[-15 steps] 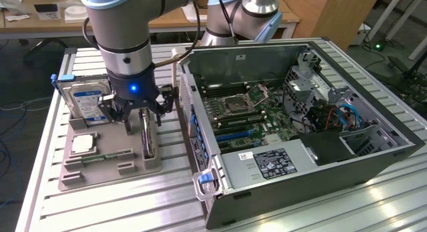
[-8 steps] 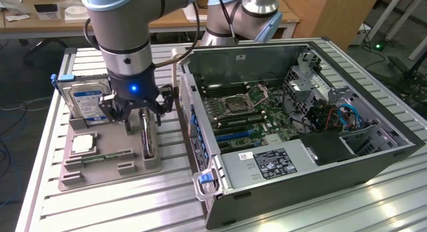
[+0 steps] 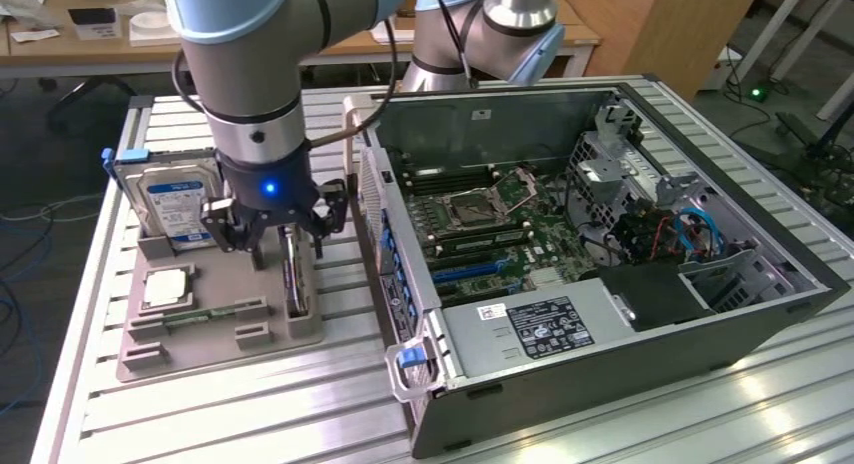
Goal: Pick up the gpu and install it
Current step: 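Pick up the gpu and move the gpu toward the slot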
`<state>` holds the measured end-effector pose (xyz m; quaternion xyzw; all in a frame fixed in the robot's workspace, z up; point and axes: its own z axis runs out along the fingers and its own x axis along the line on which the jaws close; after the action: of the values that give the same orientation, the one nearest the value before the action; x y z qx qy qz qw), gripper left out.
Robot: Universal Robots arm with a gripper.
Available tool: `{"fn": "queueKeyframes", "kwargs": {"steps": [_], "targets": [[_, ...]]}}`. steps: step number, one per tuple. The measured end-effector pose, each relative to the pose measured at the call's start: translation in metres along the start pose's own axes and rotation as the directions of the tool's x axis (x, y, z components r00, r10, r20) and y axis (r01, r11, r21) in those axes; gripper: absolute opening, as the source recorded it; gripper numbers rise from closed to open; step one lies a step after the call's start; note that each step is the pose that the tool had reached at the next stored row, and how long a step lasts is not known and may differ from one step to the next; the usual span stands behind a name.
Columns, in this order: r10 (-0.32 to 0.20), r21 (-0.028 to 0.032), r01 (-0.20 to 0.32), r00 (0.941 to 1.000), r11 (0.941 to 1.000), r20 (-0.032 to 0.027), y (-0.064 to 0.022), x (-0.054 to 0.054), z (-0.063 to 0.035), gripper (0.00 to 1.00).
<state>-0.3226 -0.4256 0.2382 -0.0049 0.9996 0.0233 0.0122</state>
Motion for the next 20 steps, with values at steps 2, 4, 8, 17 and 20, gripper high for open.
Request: {"fn": "queueKeyframes", "kwargs": {"steps": [2,4,8,17,20], "targets": [[0.0,0.0,0.0,1.0,1.0,-0.0003,-0.0001,0.0,0.0015,0.71],[0.0,0.0003,0.0,1.0,1.0,-0.0014,-0.0001,0.0001,0.002,0.71],[0.0,0.0,0.0,1.0,1.0,-0.0012,-0.0001,0.0,0.0022,0.71],[0.0,0.0,0.0,1.0,1.0,-0.0012,0.0048,0.0,0.0039,0.71],[0.0,-0.0001,0.0,1.0,1.0,-0.0011,0.0064,0.0,0.0052,0.71]]}}
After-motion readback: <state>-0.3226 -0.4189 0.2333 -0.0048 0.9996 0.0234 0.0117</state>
